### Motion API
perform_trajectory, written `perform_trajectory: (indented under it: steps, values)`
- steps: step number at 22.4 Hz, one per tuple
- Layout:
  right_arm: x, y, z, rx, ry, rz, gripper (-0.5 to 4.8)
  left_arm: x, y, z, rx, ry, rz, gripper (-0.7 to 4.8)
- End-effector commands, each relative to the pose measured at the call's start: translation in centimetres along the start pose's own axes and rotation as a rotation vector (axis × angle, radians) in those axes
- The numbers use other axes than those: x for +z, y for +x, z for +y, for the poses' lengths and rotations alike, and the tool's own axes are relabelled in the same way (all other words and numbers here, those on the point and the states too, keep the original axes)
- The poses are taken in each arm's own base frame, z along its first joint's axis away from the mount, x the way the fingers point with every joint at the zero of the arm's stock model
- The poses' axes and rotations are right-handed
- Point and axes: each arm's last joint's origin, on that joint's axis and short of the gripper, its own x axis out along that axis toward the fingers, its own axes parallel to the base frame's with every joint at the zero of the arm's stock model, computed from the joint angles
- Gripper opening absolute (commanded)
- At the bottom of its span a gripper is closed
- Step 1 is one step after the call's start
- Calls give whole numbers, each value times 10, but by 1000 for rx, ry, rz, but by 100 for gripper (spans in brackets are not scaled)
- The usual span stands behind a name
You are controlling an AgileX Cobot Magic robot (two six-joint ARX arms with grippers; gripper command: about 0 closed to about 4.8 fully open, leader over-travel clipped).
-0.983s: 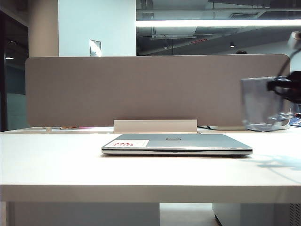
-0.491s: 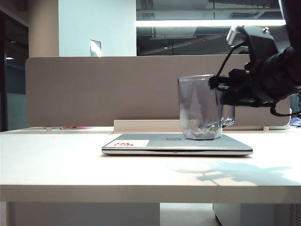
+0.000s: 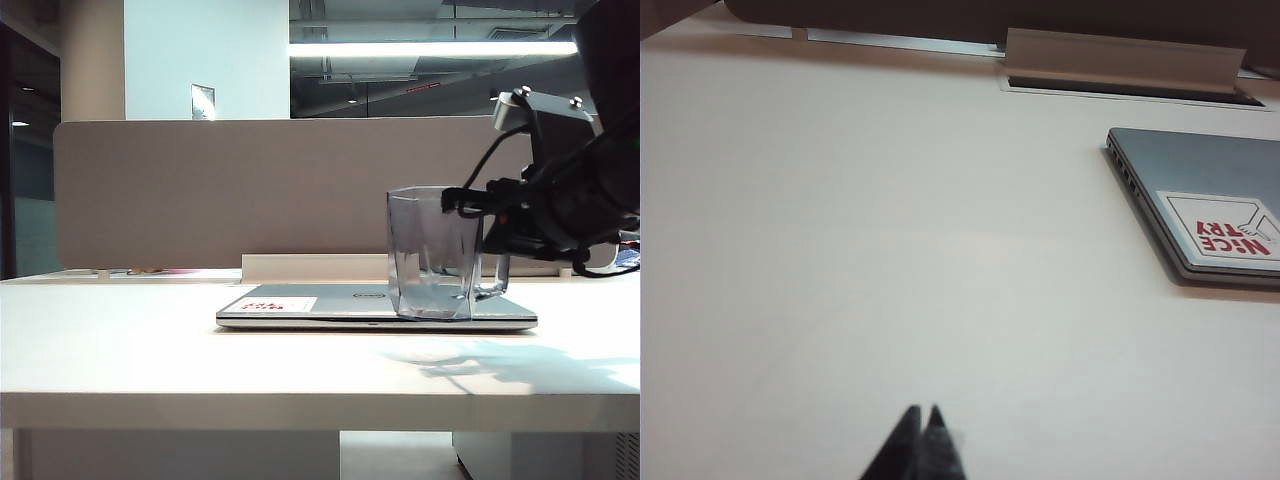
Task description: Pick up the water cup and place it on the side of the laptop close to you.
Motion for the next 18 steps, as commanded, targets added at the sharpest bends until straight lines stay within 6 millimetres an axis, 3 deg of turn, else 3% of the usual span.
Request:
perform_trajectory:
  steps: [1,7,18]
  values:
    - [-1,-2,12,-9,13,-25,-3,0,0,0,-7,-3,3,-3]
    - [-10,1,31,-40,7,-16,-3,0,0,0,-7,-3,3,-3]
    - [-22,20,39,-54,4,27,-3,0,0,0,-7,-3,3,-3]
